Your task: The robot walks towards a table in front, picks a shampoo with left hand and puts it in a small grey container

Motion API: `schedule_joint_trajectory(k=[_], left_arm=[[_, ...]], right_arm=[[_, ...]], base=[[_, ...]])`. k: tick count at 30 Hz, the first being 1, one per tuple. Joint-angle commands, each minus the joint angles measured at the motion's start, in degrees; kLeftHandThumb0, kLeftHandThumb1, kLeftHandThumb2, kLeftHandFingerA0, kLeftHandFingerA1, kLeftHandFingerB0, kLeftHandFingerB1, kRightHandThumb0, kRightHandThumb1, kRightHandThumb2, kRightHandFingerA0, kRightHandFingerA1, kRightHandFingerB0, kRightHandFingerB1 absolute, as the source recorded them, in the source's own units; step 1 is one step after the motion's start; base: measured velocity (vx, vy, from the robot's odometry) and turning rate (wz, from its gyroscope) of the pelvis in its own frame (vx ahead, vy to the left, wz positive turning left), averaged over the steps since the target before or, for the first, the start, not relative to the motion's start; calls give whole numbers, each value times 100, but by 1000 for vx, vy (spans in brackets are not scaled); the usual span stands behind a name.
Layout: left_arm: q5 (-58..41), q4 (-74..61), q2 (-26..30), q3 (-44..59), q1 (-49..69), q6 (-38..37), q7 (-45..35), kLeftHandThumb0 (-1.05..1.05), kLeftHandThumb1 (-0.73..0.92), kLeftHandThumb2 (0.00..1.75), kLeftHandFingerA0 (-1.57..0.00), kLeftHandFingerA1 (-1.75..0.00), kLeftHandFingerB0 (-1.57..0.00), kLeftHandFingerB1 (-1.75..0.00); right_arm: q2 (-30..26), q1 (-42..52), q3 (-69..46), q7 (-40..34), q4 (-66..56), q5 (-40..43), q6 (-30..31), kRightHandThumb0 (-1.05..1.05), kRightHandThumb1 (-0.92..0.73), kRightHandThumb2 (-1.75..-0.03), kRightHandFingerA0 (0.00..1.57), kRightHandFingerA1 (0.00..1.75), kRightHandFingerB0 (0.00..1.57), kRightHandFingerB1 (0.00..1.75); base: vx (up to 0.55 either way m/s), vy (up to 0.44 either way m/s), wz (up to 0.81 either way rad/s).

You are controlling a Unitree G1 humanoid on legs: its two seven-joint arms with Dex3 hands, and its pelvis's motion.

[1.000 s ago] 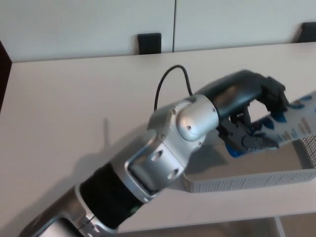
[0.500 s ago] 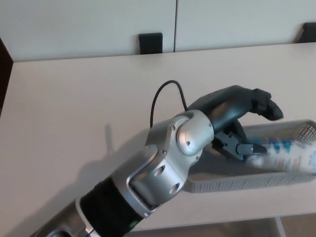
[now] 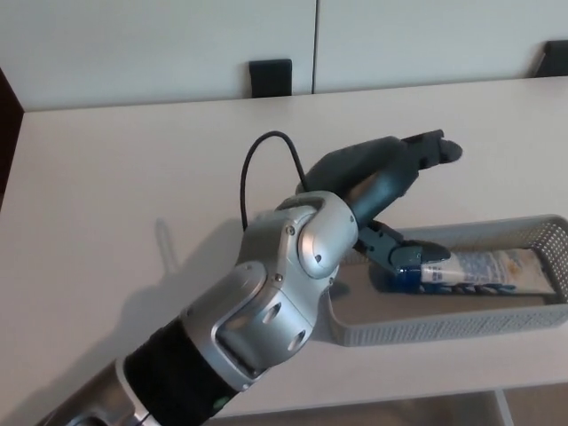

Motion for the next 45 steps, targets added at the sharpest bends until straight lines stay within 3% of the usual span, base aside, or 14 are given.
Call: schedule_joint_trajectory(k=[1,3,5,8,9,10,13,20,33,34,36,43,44,45], left_arm=[[177,-241,151,125,108,-106,-67,-79,46,81,-30,-63,-7,-28],[147,-553,239,223,118,-164,-153,-75,53,57,-32,-39,-11,-24],[166,-1019,361,311,107,-187,-257,-79,46,82,-19,-44,-5,-27],[47,-2312,613,598,237,-167,-525,-79,46,81,-19,-42,-6,-31],[59,-2577,681,648,285,-196,-545,-78,54,57,-36,-50,-15,-28],[49,-2943,757,703,392,-233,-570,-80,46,81,-30,-49,-11,-37],[-124,-4000,1046,982,713,-138,-839,-77,53,58,-25,-33,-13,-27],[-934,-5756,1508,2311,2423,-552,-1020,-71,43,75,-20,-42,-9,-35],[-3282,-5566,1345,5323,8080,-4091,-2103,-70,41,74,-30,-45,-20,-38],[-4067,-4554,1094,5886,9056,-4854,-2839,-57,42,54,-43,-39,-31,-31],[-4150,-4136,1097,6034,9315,-5130,-3021,-44,33,50,-48,-55,-33,-42],[-4060,-1604,1234,6700,9953,-6339,-3357,-60,46,55,-53,-40,-38,-33],[-3722,-1233,1532,6844,10174,-6259,-3273,-55,38,74,-85,-60,-58,-52],[-3693,-1176,1570,6859,10201,-6272,-3269,-55,38,74,-85,-60,-58,-52]], right_arm=[[-53,22,14,-30,2,-42,44,-38,-66,-60,64,44,56,41],[-60,12,32,-34,2,-59,48,-38,-65,-60,64,45,56,40],[-56,-10,11,-44,-2,-34,83,-37,-65,-59,63,44,56,40],[-78,2,4,-16,-6,-25,77,-37,-65,-60,62,44,55,40],[-81,3,9,-16,-2,-32,64,-37,-66,-60,62,44,56,40],[-114,34,-4,13,1,-21,28,-37,-65,-60,61,45,55,41],[-115,75,3,-5,2,-29,14,-39,-65,-59,63,45,56,41],[-162,279,19,65,7,-41,-128,-39,-66,-58,61,43,55,40],[-191,575,9,8,71,-25,-116,-38,-65,-60,62,46,56,42],[-141,633,-1,-12,78,-9,-85,-39,-65,-60,64,47,56,41],[-139,671,58,-69,73,-70,-90,-41,-65,-61,69,50,57,41],[-128,758,73,-63,81,-63,-66,-36,-67,-60,64,48,54,41],[-82,859,49,-69,105,-34,-91,-36,-67,-60,63,48,54,41],[-77,871,47,-69,106,-31,-94,-36,-67,-60,63,48,54,41]], base=[[0,0,0],[0,0,0],[0,0,0],[0,0,0],[0,0,0],[0,0,0],[0,0,0],[0,0,0],[0,0,0],[0,0,0],[0,0,0],[0,0,0],[0,0,0],[0,0,0]])
